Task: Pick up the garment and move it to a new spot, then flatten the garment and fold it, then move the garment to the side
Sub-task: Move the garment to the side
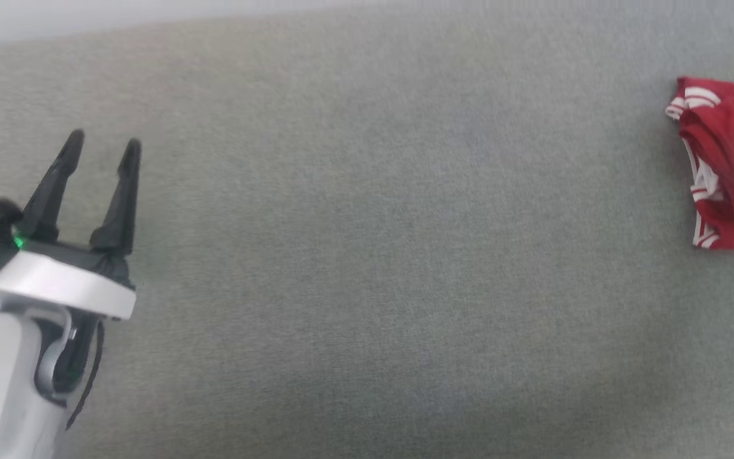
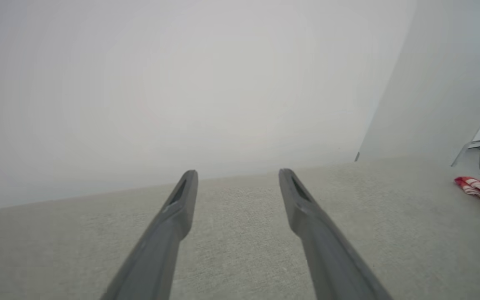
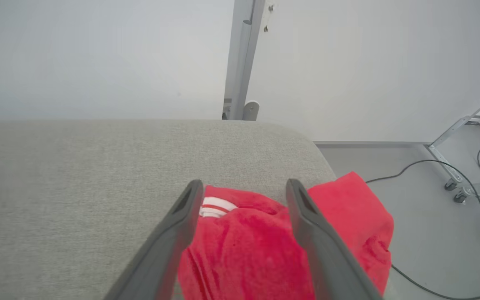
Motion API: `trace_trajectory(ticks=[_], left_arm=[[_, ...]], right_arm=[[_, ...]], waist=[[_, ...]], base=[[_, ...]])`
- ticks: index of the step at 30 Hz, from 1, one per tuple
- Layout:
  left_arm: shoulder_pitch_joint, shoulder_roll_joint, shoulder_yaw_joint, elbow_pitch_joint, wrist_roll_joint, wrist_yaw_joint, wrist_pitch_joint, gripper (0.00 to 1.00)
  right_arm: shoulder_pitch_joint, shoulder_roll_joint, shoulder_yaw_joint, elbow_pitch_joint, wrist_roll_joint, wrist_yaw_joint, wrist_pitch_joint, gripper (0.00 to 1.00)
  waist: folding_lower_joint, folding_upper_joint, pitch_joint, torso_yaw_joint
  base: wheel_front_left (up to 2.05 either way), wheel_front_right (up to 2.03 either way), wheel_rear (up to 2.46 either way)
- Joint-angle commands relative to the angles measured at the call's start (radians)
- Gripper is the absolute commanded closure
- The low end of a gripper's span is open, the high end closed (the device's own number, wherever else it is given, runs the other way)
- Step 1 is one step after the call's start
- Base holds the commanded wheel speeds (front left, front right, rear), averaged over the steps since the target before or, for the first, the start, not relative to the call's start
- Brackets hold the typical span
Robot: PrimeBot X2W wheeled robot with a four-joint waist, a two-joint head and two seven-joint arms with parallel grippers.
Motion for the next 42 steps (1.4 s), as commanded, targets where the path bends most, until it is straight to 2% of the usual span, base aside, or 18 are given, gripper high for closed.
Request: trace_trajectory(ticks=[1, 9, 22, 32, 42], left_arm=[[0.027, -0.007, 0.020, 0.006, 0.009, -0.001, -0.004, 0.00], [0.141, -0.032, 0.098, 0.014, 0.026, -0.002, -0.004, 0.00], [0.299, -0.080, 0.194, -0.008, 0.073, -0.002, -0.004, 0.00], [0.383, -0.100, 0.234, -0.018, 0.103, -0.002, -0.004, 0.00], [0.405, -0.100, 0.226, -0.012, 0.096, -0.002, -0.004, 0.00]], right_arm=[[0.029, 0.012, 0.005, -0.014, 0.009, -0.001, -0.018, 0.00], [0.191, 0.028, 0.002, -0.105, 0.058, -0.001, -0.114, 0.00], [0.456, 0.088, -0.062, -0.281, 0.027, -0.001, -0.239, 0.00], [0.628, 0.178, -0.134, -0.418, -0.018, -0.001, -0.255, 0.00], [0.725, 0.232, -0.112, -0.511, -0.023, -0.001, -0.224, 0.00]], waist=[[0.0000, 0.0000, -0.041, 0.028], [0.0000, 0.0000, -0.134, 0.076], [0.0000, 0.0000, -0.245, 0.108], [0.0000, 0.0000, -0.287, 0.097], [0.0000, 0.0000, -0.297, 0.086]], base=[[0.00, 0.00, 0.00], [0.00, 0.00, 0.00], [0.00, 0.00, 0.00], [0.00, 0.00, 0.00], [0.00, 0.00, 0.00]])
